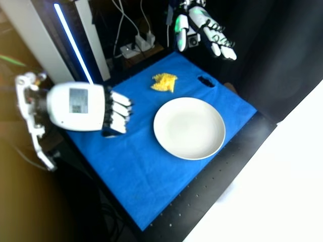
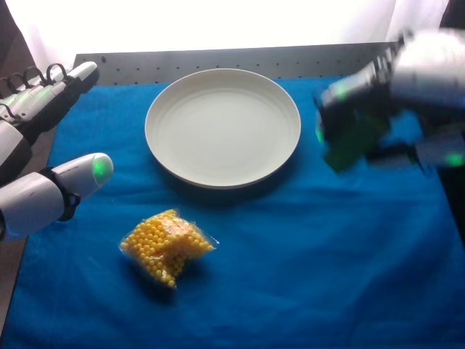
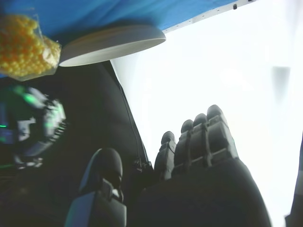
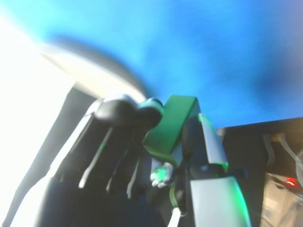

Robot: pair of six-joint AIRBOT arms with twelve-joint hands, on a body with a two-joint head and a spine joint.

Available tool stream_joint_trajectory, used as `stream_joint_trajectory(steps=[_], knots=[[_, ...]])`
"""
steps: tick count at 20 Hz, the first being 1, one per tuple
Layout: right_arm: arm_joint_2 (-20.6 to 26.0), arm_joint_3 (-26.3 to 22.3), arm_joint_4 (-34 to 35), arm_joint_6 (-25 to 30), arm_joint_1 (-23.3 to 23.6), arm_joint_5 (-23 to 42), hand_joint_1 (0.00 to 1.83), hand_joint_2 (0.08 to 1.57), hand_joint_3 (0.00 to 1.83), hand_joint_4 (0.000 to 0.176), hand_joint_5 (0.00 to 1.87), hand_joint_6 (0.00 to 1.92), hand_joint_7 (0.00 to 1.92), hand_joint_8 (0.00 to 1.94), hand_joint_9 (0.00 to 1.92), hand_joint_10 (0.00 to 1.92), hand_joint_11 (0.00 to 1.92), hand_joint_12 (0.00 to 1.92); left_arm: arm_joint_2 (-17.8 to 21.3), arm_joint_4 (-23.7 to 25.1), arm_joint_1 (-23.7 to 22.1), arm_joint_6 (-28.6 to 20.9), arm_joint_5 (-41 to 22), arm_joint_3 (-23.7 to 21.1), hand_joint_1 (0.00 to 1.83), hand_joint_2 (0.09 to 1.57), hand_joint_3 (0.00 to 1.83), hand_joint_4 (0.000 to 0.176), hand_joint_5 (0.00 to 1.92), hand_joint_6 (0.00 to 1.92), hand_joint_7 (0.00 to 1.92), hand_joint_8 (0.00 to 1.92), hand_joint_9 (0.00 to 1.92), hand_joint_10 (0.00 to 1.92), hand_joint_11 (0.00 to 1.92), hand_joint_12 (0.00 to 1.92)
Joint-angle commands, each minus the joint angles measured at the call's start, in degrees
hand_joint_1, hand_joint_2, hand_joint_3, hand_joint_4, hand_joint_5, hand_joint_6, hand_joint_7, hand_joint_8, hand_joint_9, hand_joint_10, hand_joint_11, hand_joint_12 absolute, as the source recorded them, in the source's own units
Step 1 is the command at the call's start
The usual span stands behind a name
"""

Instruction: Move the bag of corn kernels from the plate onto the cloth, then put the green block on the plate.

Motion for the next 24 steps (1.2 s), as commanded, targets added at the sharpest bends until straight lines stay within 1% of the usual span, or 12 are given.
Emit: stream_joint_trajectory(steps=[1,8,11,12,14,16,17,18,20,21,23,24], knots=[[-1.2,0.4,1.6,0.1,1.8,3.7,1.19,1.28,0.0,0.0,0.56,1.43,0.83,1.47,0.9,1.44,0.74,1.79,0.4,1.0,-0.3,-0.2,-7.0,-0.1,0.14,1.3,0.0,0.136,0.02,0.0,0.0,0.0,0.0,0.0,0.01,0.01],[-14.4,9.5,-8.2,0.1,12.6,-9.4,1.22,1.23,0.0,0.0,0.69,1.22,0.86,1.42,0.82,1.37,0.62,1.79,-0.3,0.6,-0.4,-0.2,-6.5,0.3,0.15,1.3,0.0,0.11,0.03,0.0,0.0,0.0,0.0,0.0,0.0,0.03],[-20.6,14.0,-10.2,0.2,12.6,-14.5,1.2,1.27,0.0,0.0,0.64,1.22,0.79,1.58,0.93,1.61,0.95,1.87,-0.7,0.5,-0.4,-0.3,-6.2,0.6,0.16,1.33,0.01,0.129,0.03,0.0,0.0,0.0,0.0,0.0,0.0,0.0],[-22.3,15.2,-11.3,0.2,12.6,-16.8,1.19,1.28,0.0,0.0,0.61,1.28,0.78,1.59,0.89,1.56,0.91,1.81,-0.9,0.5,-0.4,-0.4,-6.1,0.7,0.16,1.33,0.01,0.129,0.03,0.0,0.0,0.0,0.0,0.0,0.0,0.0],[-25.6,16.9,-13.6,0.2,12.6,-21.4,1.1,1.28,0.0,0.0,0.68,1.37,0.91,1.69,1.11,1.82,1.21,1.91,-1.0,0.5,-0.5,-0.5,-5.9,0.8,0.2,1.34,0.0,0.112,0.06,0.01,0.0,0.0,0.0,0.0,0.0,0.0],[-28.0,18.1,-15.3,0.2,12.6,-24.3,1.18,1.25,0.0,0.0,0.7,1.37,0.8,1.45,1.08,1.65,1.13,1.85,-1.0,0.5,-0.5,-0.7,-6.1,0.8,0.21,1.34,0.0,0.104,0.08,0.02,0.0,0.0,0.0,0.0,0.01,0.01],[-29.4,18.7,-16.6,0.2,12.6,-26.2,1.2,1.26,0.0,0.0,0.66,1.24,0.81,1.52,1.0,1.6,1.01,1.87,-1.0,0.5,-0.5,-0.8,-6.2,0.8,0.23,1.34,0.0,0.104,0.09,0.02,0.0,0.0,0.0,0.0,0.01,0.01],[-30.2,18.9,-17.8,0.2,12.6,-27.8,1.19,1.27,0.0,0.0,0.66,1.38,0.73,1.48,0.95,1.6,0.95,1.89,-1.1,0.5,-0.6,-0.8,-6.2,0.9,0.27,1.34,0.0,0.103,0.1,0.02,0.0,0.0,0.0,0.0,0.02,0.01],[-31.2,18.9,-20.2,0.2,11.8,-30.4,1.2,1.26,0.0,0.0,0.63,1.26,0.81,1.52,0.84,1.44,0.81,1.81,-1.1,0.5,-0.6,-0.9,-6.9,0.8,0.3,1.35,0.0,0.089,0.13,0.0,0.08,0.0,0.07,0.01,0.0,0.43],[-31.3,18.9,-20.4,0.2,11.1,-30.7,1.19,1.28,0.0,0.0,0.65,1.39,0.72,1.51,0.85,1.75,0.91,1.9,-1.1,0.5,-0.6,-0.9,-7.0,0.8,0.28,1.35,0.0,0.097,0.13,0.0,0.08,0.0,0.08,0.01,0.0,0.46],[-31.3,18.9,-20.4,0.2,10.1,-30.8,1.19,1.28,0.0,0.0,0.66,1.42,0.71,1.49,0.84,1.7,0.86,1.92,-1.1,0.5,-0.6,-0.9,-7.1,0.8,0.25,1.34,0.0,0.126,0.11,0.0,0.06,0.0,0.07,0.0,0.0,0.46],[-31.3,18.9,-20.4,0.2,9.7,-30.8,1.18,1.28,0.0,0.0,0.65,1.43,0.7,1.49,0.88,1.69,0.9,1.92,-1.1,0.5,-0.6,-0.9,-7.3,0.7,0.26,1.34,0.0,0.106,0.11,0.0,0.05,0.0,0.07,0.0,0.0,0.5]])
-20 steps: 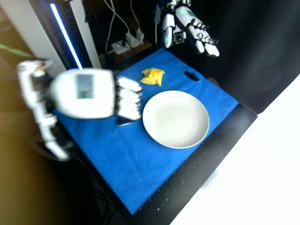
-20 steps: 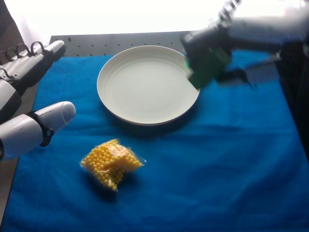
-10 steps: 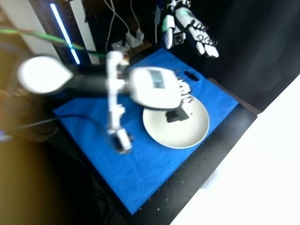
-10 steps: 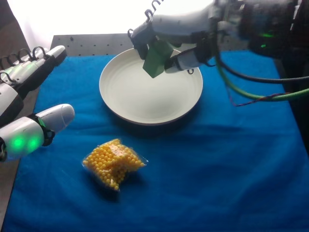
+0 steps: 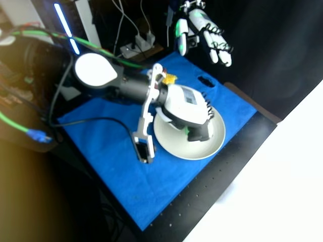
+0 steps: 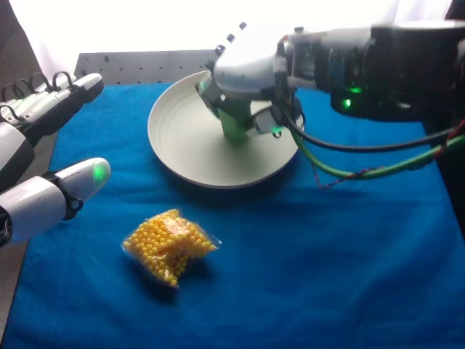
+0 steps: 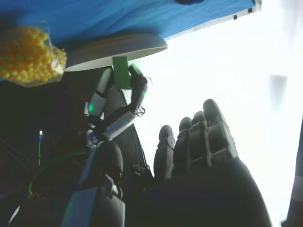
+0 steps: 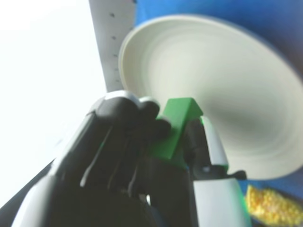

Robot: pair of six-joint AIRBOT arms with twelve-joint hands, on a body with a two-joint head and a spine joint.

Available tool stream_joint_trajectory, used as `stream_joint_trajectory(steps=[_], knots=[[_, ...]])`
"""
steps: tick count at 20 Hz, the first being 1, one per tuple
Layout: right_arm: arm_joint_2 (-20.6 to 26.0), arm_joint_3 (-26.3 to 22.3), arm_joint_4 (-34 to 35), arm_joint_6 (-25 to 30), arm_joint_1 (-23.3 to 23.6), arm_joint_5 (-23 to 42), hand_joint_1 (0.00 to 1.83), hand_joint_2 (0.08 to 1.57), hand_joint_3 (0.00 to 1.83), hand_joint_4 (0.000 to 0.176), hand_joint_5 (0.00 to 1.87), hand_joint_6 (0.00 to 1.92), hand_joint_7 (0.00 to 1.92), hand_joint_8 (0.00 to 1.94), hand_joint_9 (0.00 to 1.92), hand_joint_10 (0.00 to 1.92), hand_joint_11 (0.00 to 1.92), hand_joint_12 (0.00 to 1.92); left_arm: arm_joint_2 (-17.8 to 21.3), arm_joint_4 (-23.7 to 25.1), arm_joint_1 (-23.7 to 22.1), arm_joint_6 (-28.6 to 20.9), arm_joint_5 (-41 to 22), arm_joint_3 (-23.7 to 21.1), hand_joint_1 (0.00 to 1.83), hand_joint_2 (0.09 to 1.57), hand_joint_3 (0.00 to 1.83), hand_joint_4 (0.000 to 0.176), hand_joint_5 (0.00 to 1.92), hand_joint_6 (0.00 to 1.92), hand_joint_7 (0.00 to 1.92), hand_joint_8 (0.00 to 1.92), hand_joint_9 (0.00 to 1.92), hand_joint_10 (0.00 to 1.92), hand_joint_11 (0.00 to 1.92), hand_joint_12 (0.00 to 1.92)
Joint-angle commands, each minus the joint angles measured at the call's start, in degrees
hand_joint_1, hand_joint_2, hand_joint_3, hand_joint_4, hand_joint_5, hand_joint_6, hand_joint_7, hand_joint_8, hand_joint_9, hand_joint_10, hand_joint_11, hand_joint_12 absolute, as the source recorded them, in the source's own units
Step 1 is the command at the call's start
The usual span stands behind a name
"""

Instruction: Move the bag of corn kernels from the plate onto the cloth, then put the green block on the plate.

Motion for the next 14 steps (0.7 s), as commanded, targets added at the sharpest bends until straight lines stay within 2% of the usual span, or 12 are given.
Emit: stream_joint_trajectory(steps=[1,2,3,4,5,6,7,8,9,10,12,14], knots=[[0.0,0.0,-0.5,-0.5,0.4,1.2,1.18,1.29,0.0,0.0,0.59,1.36,0.75,1.56,0.71,1.49,0.68,1.91,-0.2,1.1,-0.5,-0.5,-7.3,0.2,0.27,1.35,0.0,0.09,0.11,0.0,0.06,0.0,0.07,0.0,0.0,0.51],[0.0,-0.1,-0.5,-0.5,0.3,1.2,1.06,1.3,0.0,0.0,0.49,0.67,0.65,0.82,0.63,0.99,0.44,1.63,-0.2,1.1,-0.5,-0.5,-7.4,0.2,0.27,1.36,0.0,0.092,0.1,0.0,0.06,0.0,0.08,0.0,0.0,0.54],[0.0,-0.3,-0.6,-0.5,0.3,1.2,0.98,1.3,0.0,0.0,0.44,0.26,0.7,0.44,0.65,0.8,0.39,1.6,-0.2,1.0,-0.5,-0.5,-7.4,0.2,0.27,1.36,0.0,0.096,0.1,0.0,0.07,0.0,0.08,0.0,0.0,0.56],[0.1,-0.5,-1.0,-0.5,0.3,1.3,0.81,1.27,0.0,0.0,0.2,0.06,0.4,0.14,0.32,0.53,0.08,1.56,-0.2,0.9,-0.5,-0.5,-7.5,0.2,0.28,1.35,0.0,0.104,0.11,0.0,0.07,0.0,0.08,0.0,0.0,0.56],[0.2,-0.7,-1.1,-0.5,0.3,1.5,0.7,1.22,0.0,0.0,0.04,0.01,0.1,0.04,0.1,0.12,0.01,0.87,-0.2,0.9,-0.5,-0.5,-7.6,0.2,0.28,1.35,0.0,0.108,0.11,0.0,0.07,0.0,0.08,0.0,0.0,0.56],[0.4,-0.9,-1.1,-0.5,0.3,1.7,0.62,1.2,0.0,0.031,0.01,0.0,0.02,0.01,0.03,0.03,0.0,0.44,-0.2,0.9,-0.5,-0.5,-7.6,0.2,0.29,1.36,0.0,0.104,0.1,0.0,0.08,0.0,0.09,0.0,0.0,0.57],[1.8,-1.8,-1.1,-0.5,0.4,2.3,0.58,1.17,0.0,0.029,0.0,0.0,0.0,0.0,0.0,0.0,0.0,0.23,-0.2,0.8,-0.5,-0.5,-7.6,0.1,0.3,1.36,0.0,0.107,0.11,0.0,0.08,0.0,0.09,0.0,0.0,0.58],[2.9,-2.7,-1.1,-0.5,1.0,2.9,0.58,1.15,0.0,0.055,0.0,0.0,0.0,0.0,0.0,0.0,0.0,0.19,-0.2,0.7,-0.5,-0.5,-7.6,0.1,0.3,1.35,0.0,0.119,0.1,0.0,0.08,0.0,0.09,0.0,0.0,0.58],[3.5,-3.4,-1.1,-0.5,1.4,3.6,0.59,1.09,0.0,0.094,0.0,0.0,0.0,0.0,0.0,0.0,0.0,0.31,-0.2,0.5,-0.4,-0.5,-7.7,0.1,0.31,1.33,0.0,0.128,0.11,0.0,0.08,0.0,0.09,0.0,0.0,0.54],[5.2,-4.6,-1.1,-0.5,2.4,4.4,0.6,1.06,0.0,0.098,0.0,0.0,0.0,0.0,0.0,0.0,0.0,0.4,-0.2,0.4,-0.4,-0.5,-7.7,0.1,0.33,1.33,0.0,0.135,0.11,0.0,0.08,0.0,0.08,0.0,0.0,0.53],[10.0,-8.0,-0.7,-0.5,4.6,7.6,0.61,1.01,0.0,0.112,0.0,0.0,0.0,0.0,0.0,0.0,0.0,0.33,-0.1,0.2,-0.4,-0.5,-7.8,-0.1,0.35,1.33,0.0,0.126,0.11,0.0,0.09,0.0,0.09,0.0,0.0,0.53],[13.0,-10.0,4.0,-0.5,5.0,12.1,0.67,0.97,0.0,0.109,0.0,0.0,0.0,0.0,0.0,0.0,0.0,0.44,0.1,0.1,-0.2,-0.5,-8.2,-0.3,0.33,1.32,0.0,0.124,0.1,0.0,0.07,0.0,0.09,0.0,0.0,0.55]])
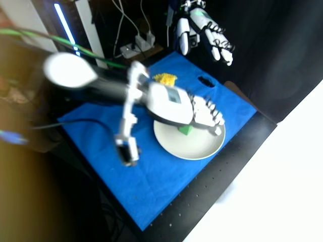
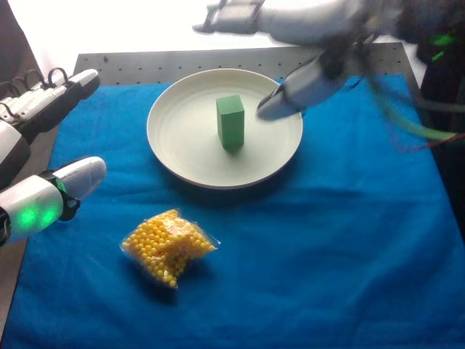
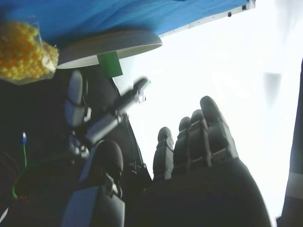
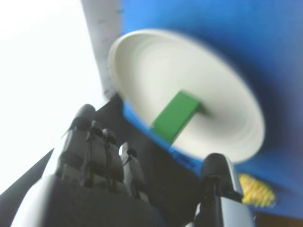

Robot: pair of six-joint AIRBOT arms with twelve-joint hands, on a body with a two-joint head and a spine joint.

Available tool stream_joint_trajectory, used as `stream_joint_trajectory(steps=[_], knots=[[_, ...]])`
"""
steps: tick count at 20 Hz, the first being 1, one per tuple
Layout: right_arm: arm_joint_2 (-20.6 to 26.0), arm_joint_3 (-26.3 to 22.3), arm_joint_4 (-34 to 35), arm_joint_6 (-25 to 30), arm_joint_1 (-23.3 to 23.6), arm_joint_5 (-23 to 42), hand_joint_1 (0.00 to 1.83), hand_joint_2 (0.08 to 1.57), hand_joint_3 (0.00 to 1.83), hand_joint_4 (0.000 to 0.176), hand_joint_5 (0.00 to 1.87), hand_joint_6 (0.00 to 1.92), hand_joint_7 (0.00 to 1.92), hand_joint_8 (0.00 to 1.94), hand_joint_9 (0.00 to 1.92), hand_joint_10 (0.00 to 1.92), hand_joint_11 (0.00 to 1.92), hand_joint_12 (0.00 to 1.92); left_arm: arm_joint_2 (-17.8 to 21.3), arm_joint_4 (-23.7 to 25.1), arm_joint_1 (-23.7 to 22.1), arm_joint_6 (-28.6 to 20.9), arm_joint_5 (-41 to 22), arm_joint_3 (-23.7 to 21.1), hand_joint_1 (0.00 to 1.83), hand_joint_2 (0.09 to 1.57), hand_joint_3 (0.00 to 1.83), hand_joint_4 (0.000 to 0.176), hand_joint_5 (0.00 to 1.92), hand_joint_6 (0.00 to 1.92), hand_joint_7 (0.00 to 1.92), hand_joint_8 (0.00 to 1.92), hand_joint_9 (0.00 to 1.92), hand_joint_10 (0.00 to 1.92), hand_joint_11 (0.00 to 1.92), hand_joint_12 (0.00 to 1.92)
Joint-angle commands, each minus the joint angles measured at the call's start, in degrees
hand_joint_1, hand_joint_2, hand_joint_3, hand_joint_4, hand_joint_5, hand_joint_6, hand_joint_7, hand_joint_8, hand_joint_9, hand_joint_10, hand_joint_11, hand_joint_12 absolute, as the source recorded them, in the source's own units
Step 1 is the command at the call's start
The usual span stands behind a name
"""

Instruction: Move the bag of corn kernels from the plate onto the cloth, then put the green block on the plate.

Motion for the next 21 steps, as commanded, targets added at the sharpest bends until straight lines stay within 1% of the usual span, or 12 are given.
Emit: stream_joint_trajectory(steps=[1,4,5,6,7,8,9,12,13,16,17,21], knots=[[0.4,-1.0,2.3,-0.1,-0.1,7.1,0.68,0.97,0.0,0.114,0.0,0.0,0.0,0.0,0.0,0.0,0.0,0.4,0.2,1.5,-0.2,-0.4,-7.5,0.1,0.33,1.32,0.0,0.12,0.1,0.0,0.07,0.0,0.09,0.0,0.0,0.55],[8.6,-5.6,7.2,-0.1,-0.1,13.1,0.82,1.05,0.02,0.003,0.0,0.0,0.0,0.0,0.0,0.0,0.0,0.01,0.6,1.5,-0.2,-0.4,-8.2,-0.2,0.35,1.31,0.0,0.129,0.13,0.01,0.07,0.0,0.08,0.0,0.0,0.5],[11.4,-7.4,7.8,-0.2,-0.2,14.2,0.72,1.11,0.04,0.018,0.0,0.0,0.0,0.0,0.0,0.0,0.0,0.0,0.8,1.5,-0.2,-0.4,-8.6,-0.3,0.36,1.31,0.0,0.129,0.14,0.01,0.07,0.0,0.08,0.0,0.0,0.45],[13.9,-9.1,10.2,-2.1,-0.7,15.0,0.42,1.16,0.05,0.064,0.0,0.0,0.0,0.0,0.0,0.0,0.0,0.0,1.1,1.5,-0.2,-0.4,-8.9,-0.4,0.33,1.31,0.0,0.121,0.13,0.0,0.06,0.0,0.06,0.0,0.0,0.4],[16.2,-11.1,14.6,-6.9,-2.0,15.8,0.42,1.16,0.05,0.064,0.0,0.0,0.0,0.0,0.0,0.0,0.0,0.0,1.3,1.6,-0.2,-0.4,-9.2,-0.4,0.33,1.31,0.0,0.121,0.13,0.0,0.06,0.0,0.06,0.0,0.0,0.4],[18.1,-12.7,19.5,-11.7,-3.4,16.8,0.31,1.17,0.04,0.134,0.0,0.0,0.0,0.0,0.0,0.0,0.0,0.0,1.3,1.6,-0.2,-0.4,-9.4,-0.4,0.35,1.32,0.0,0.106,0.13,0.0,0.07,0.0,0.05,0.0,0.0,0.3],[20.2,-14.5,25.6,-17.2,-5.9,18.5,0.27,1.23,0.03,0.15,0.0,0.0,0.0,0.0,0.0,0.0,0.01,0.01,1.5,1.8,-0.1,-0.4,-9.4,-0.4,0.34,1.33,0.0,0.118,0.11,0.01,0.04,0.01,0.01,0.0,0.0,0.06],[26.2,-19.1,46.1,-30.6,-17.4,30.3,0.47,1.34,0.01,0.076,0.0,0.0,0.0,0.0,0.0,0.0,0.01,0.01,2.4,2.1,-0.1,-0.4,-10.4,-0.4,0.35,1.32,0.0,0.135,0.09,0.0,0.0,0.0,0.0,0.0,0.0,0.0],[27.1,-19.8,48.6,-31.4,-19.7,32.7,0.41,1.33,0.0,0.054,0.0,0.0,0.0,0.0,0.01,0.0,0.0,0.62,2.5,2.2,-0.1,-0.4,-10.5,-0.4,0.36,1.31,0.0,0.132,0.09,0.0,0.0,0.0,0.0,0.0,0.0,0.0],[28.9,-22.0,58.3,-33.8,-29.9,44.5,0.23,1.3,0.0,0.073,0.0,0.0,0.0,0.0,0.0,0.0,0.0,0.91,3.1,2.4,-0.1,-0.4,-11.3,-0.4,0.33,1.32,0.0,0.12,0.04,0.0,0.0,0.0,0.0,0.0,0.0,0.0],[29.0,-22.5,60.5,-33.9,-32.6,47.9,0.26,1.25,0.0,0.129,0.0,0.0,0.0,0.0,0.0,0.0,0.0,0.79,3.3,2.6,-0.2,-0.4,-11.4,-0.4,0.33,1.32,0.0,0.108,0.03,0.0,0.0,0.0,0.0,0.0,0.0,0.0],[30.9,-25.1,66.0,-34.3,-39.9,60.3,0.3,1.28,0.0,0.112,0.0,0.0,0.0,0.0,0.0,0.0,0.0,0.01,4.4,3.0,-0.2,-0.4,-13.4,-0.9,0.27,1.3,0.0,0.172,0.0,0.0,0.0,0.0,0.0,0.0,0.0,0.0]])
